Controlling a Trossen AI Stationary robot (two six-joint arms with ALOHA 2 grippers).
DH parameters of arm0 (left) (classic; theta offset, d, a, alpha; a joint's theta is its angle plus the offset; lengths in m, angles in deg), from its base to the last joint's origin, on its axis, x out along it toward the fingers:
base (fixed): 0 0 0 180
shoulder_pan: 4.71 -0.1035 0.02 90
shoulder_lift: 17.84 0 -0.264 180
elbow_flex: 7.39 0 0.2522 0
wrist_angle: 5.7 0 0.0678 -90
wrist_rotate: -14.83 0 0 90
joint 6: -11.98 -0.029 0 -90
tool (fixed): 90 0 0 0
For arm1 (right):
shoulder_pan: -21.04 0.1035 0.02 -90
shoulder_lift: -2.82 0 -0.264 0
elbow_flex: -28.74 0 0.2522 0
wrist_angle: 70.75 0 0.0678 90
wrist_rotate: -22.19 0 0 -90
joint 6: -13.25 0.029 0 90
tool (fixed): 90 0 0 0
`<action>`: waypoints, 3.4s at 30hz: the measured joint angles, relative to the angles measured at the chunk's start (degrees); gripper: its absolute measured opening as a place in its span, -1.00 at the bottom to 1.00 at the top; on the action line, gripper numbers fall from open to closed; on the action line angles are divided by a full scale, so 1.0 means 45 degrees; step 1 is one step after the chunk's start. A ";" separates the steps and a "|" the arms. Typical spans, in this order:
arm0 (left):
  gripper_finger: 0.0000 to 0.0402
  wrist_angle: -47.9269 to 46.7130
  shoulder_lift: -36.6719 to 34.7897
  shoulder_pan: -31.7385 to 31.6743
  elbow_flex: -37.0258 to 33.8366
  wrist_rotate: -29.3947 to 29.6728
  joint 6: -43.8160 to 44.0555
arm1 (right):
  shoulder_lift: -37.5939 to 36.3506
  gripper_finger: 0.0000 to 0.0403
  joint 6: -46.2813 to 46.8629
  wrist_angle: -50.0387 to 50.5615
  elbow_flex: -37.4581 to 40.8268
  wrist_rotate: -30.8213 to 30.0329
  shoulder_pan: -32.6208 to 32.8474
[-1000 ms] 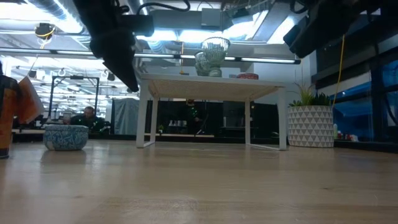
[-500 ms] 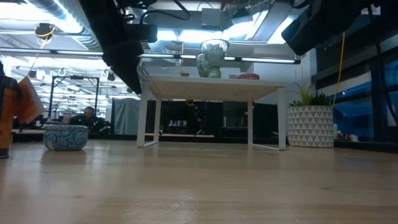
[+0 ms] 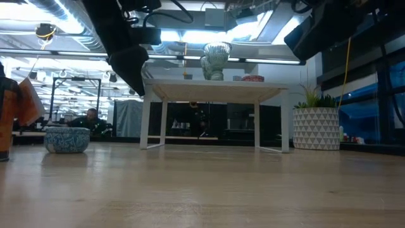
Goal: Pick & Place candle stick holders
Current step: Adjust the shelf, then put the blue patterned scented candle on the shelf aligned with the other patterned scented candles
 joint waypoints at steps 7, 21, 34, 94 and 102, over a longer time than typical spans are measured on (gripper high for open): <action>-0.99 -0.0300 0.0000 0.0064 0.0000 -0.0273 -0.0039 | 0.0000 -0.99 0.0000 -0.0084 0.0000 -0.0006 0.0000; -0.99 -0.1570 -0.1986 0.1262 0.0010 -0.1894 0.1592 | 0.0000 -0.99 -0.0007 -0.0221 0.0000 -0.0044 -0.0010; -0.36 -0.4218 -0.1870 0.2495 -0.0005 -0.4699 0.4896 | 0.0000 -0.99 -0.0005 -0.0251 0.0000 -0.0039 -0.0024; 0.46 -0.2678 0.3803 0.1667 0.0007 -0.7177 0.2954 | 0.0000 -0.98 -0.0005 -0.0235 0.0000 0.0097 -0.0015; 0.46 -0.2532 0.3701 0.2092 0.0123 -0.7449 0.2850 | 0.0000 -0.98 -0.0004 -0.0512 0.0000 0.0097 -0.0015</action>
